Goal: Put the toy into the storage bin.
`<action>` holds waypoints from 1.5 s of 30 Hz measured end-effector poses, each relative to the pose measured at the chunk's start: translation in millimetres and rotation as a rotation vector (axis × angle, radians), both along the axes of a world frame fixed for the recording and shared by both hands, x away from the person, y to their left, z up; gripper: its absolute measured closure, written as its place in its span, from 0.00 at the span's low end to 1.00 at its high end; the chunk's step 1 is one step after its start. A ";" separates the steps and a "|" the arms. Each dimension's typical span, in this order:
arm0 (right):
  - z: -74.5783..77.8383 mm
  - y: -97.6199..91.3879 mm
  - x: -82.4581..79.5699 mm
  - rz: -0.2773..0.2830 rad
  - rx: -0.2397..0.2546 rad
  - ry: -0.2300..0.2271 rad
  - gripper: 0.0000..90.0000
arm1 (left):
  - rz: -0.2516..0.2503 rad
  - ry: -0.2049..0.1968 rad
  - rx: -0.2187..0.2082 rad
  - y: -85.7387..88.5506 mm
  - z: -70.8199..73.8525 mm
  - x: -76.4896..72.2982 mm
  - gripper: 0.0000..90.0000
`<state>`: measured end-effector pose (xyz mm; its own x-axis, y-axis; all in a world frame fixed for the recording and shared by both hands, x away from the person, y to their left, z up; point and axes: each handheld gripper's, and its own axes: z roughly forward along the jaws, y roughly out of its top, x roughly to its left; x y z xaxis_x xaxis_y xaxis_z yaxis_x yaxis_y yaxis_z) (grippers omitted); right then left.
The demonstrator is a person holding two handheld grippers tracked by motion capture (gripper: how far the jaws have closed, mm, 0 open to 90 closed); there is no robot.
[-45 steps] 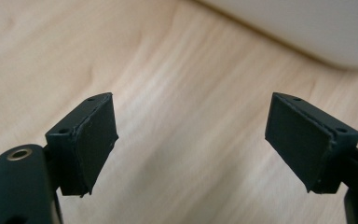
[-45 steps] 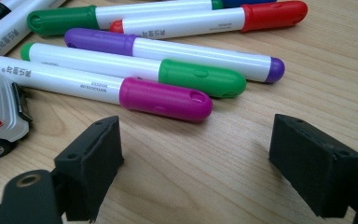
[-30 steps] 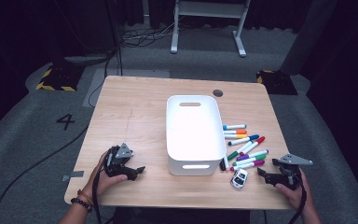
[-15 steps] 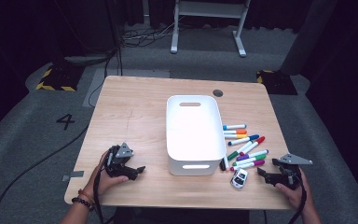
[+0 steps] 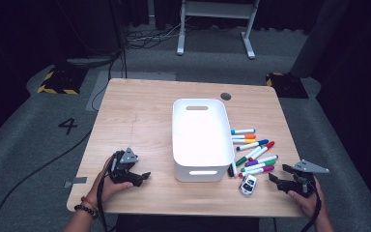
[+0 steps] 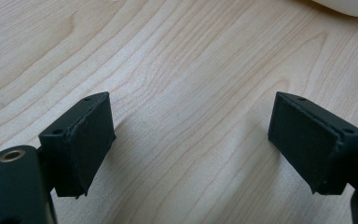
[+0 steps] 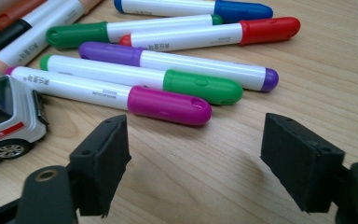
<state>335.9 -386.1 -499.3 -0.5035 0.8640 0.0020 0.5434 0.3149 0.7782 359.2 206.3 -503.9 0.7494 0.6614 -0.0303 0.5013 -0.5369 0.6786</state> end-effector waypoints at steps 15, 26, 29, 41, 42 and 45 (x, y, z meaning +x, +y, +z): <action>46.0 17.6 -3.0 0.148 0.065 -0.122 0.43 | 0.001 -0.001 -0.001 0.0 -0.1 0.0 0.16; 65.2 38.2 44.8 0.225 -0.013 -0.130 0.49 | 0.001 0.005 -0.004 -0.2 -0.2 -0.3 0.16; 68.2 43.6 61.3 0.248 -0.037 -0.116 0.52 | 0.000 0.003 -0.003 -0.1 -0.1 -0.1 0.16; 64.5 82.4 120.7 0.317 -0.104 -0.040 0.57 | 0.000 0.005 -0.004 -0.1 -0.2 -0.1 0.16; 64.7 85.0 123.3 0.318 -0.107 -0.040 0.57 | 0.000 0.006 -0.004 -0.1 -0.2 -0.1 0.16; 65.7 93.5 136.0 0.320 -0.093 -0.022 0.58 | 0.000 0.002 -0.002 0.0 -0.1 0.0 0.16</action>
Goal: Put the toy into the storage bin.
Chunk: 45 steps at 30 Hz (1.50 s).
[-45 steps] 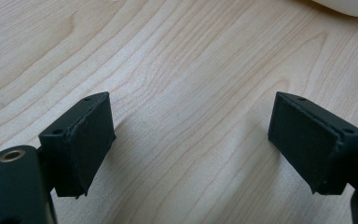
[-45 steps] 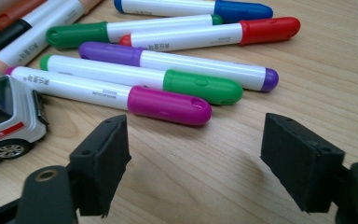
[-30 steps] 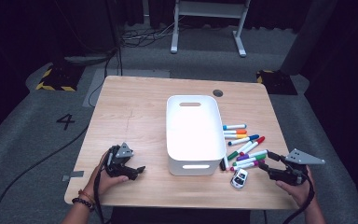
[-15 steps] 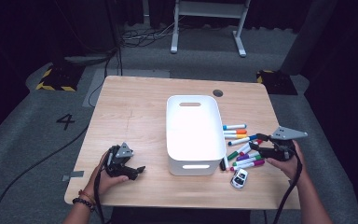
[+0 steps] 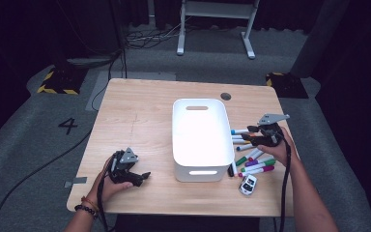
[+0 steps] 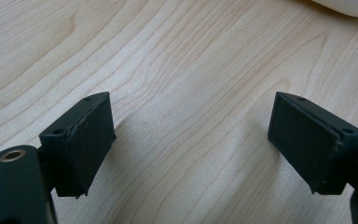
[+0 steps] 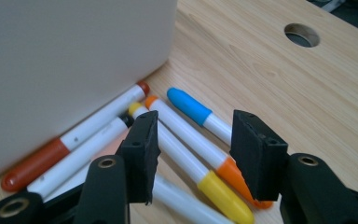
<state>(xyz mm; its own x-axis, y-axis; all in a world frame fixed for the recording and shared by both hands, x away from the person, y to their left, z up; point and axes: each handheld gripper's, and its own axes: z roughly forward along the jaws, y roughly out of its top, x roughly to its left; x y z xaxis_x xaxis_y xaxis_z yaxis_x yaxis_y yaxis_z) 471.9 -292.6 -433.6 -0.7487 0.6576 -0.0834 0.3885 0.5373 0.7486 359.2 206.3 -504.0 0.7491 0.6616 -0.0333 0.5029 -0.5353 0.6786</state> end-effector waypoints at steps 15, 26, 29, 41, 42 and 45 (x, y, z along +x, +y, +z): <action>-19.8 33.3 42.1 0.026 -0.095 0.077 0.59 | 0.000 0.001 0.000 0.0 0.0 -0.1 0.16; -33.3 45.6 57.3 0.021 -0.166 0.103 0.63 | 0.000 0.001 -0.001 -0.1 0.0 -0.1 0.16; -35.6 47.5 59.7 0.003 -0.164 0.096 0.68 | 0.000 0.001 0.000 0.0 0.0 -0.1 0.16; -46.5 53.9 70.1 -0.025 -0.184 0.114 0.72 | 0.001 0.001 -0.001 -0.1 0.0 -0.1 0.16; -46.3 54.2 70.5 -0.027 -0.182 0.114 0.73 | 0.001 0.001 -0.001 -0.1 0.0 -0.1 0.16; -46.2 54.9 73.3 -0.022 -0.193 0.109 0.76 | 0.001 0.001 -0.001 -0.1 0.0 -0.2 0.16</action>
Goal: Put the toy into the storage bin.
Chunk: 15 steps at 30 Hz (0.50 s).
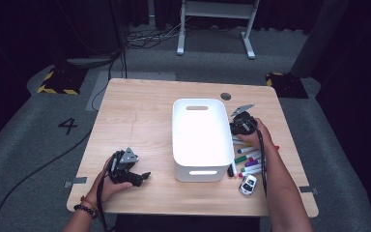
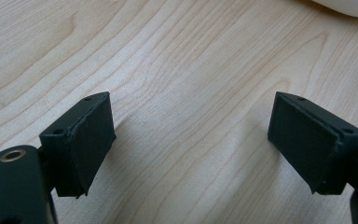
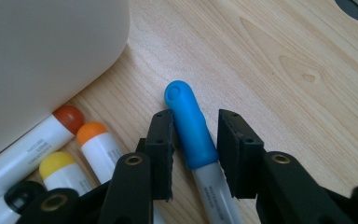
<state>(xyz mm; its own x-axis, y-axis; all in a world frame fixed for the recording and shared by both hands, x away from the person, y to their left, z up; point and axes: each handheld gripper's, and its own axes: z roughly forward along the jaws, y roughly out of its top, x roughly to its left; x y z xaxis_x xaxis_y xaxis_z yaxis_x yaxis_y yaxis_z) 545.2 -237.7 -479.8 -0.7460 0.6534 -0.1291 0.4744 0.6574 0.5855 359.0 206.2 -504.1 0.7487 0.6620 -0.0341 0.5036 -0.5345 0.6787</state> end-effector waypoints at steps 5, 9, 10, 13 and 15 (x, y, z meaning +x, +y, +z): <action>1.1 1.2 0.5 -0.022 -0.022 -0.008 0.81 | 0.000 0.000 0.000 0.0 0.0 0.0 0.16; 1.8 0.3 1.6 -0.025 -0.017 -0.006 0.83 | 0.000 0.000 0.000 0.0 0.0 0.0 0.16; 2.0 0.3 1.9 -0.019 -0.013 -0.006 0.83 | 0.000 0.000 0.000 0.0 0.0 0.0 0.16; 2.7 1.0 1.3 -0.020 -0.006 -0.015 0.83 | 0.000 0.000 0.000 0.0 0.0 0.0 0.16; 5.1 0.5 0.5 -0.023 0.002 -0.026 0.83 | 0.000 0.000 0.000 0.0 0.0 0.0 0.16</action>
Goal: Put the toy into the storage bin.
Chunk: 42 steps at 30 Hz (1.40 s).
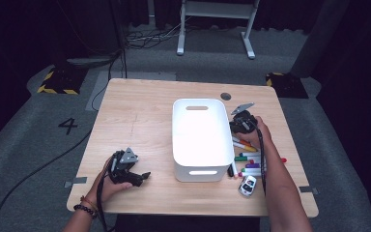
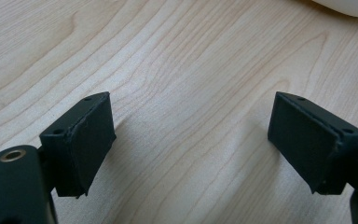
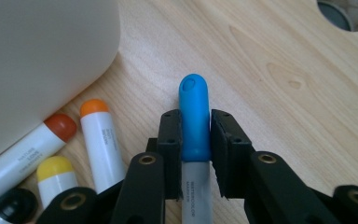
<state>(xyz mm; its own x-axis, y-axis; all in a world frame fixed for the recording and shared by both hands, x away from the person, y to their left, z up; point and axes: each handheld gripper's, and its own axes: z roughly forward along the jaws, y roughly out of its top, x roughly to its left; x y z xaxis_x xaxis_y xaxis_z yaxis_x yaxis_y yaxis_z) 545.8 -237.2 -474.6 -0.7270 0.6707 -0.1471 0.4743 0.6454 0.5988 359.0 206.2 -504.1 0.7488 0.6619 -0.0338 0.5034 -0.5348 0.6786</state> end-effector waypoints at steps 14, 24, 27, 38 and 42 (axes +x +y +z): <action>27.6 -22.0 -15.6 -0.059 0.166 -0.133 0.83 | 0.000 -0.001 0.001 0.0 0.0 0.0 0.16; 53.7 -39.4 -35.8 -0.071 0.296 -0.244 0.83 | 0.000 0.000 0.000 0.0 0.0 0.0 0.16; 61.9 -45.9 -42.8 -0.081 0.318 -0.271 0.83 | 0.000 0.000 0.001 0.0 0.0 0.1 0.16; 94.4 -59.4 -76.5 -0.018 0.415 -0.328 0.83 | -0.001 0.000 0.001 0.0 0.0 0.1 0.16; 106.3 -57.5 -90.9 0.040 0.421 -0.345 0.83 | -0.001 0.000 0.001 0.1 0.1 0.1 0.16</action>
